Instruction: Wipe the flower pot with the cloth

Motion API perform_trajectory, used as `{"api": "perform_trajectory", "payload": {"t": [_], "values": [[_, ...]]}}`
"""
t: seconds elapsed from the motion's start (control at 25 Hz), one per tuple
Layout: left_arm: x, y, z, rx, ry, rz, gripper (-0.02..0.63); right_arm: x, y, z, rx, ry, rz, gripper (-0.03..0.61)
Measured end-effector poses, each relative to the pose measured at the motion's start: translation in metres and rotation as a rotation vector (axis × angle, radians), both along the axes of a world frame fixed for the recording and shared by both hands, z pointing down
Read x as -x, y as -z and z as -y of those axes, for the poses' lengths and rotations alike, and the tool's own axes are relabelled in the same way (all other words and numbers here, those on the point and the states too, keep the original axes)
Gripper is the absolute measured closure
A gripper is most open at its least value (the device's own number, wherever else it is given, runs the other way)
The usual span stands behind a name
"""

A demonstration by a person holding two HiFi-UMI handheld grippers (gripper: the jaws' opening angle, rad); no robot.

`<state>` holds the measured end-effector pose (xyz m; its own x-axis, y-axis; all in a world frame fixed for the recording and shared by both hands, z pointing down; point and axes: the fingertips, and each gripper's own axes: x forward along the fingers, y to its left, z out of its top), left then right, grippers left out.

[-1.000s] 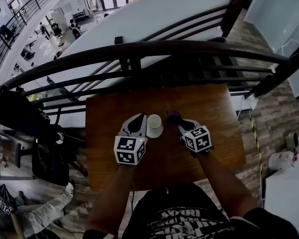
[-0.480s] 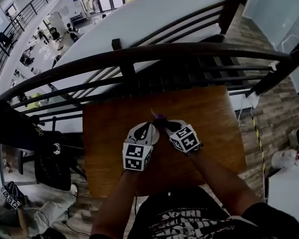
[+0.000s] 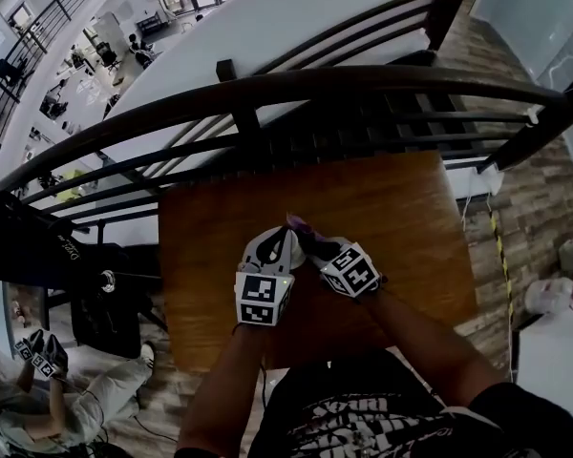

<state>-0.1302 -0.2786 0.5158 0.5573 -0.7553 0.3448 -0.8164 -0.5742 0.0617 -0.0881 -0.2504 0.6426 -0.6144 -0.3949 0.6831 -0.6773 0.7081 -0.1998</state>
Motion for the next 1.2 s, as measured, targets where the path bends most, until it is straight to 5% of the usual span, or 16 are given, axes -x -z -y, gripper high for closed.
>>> {"api": "perform_trajectory", "payload": {"t": [0.76, 1.2], "values": [[-0.002, 0.001, -0.008, 0.011, -0.032, 0.006, 0.616, 0.074, -0.001, -0.083, 0.066, 0.191, 0.024, 0.517], [-0.007, 0.003, -0.006, 0.003, -0.038, 0.004, 0.616, 0.025, -0.005, -0.044, 0.034, 0.115, -0.012, 0.517]]}}
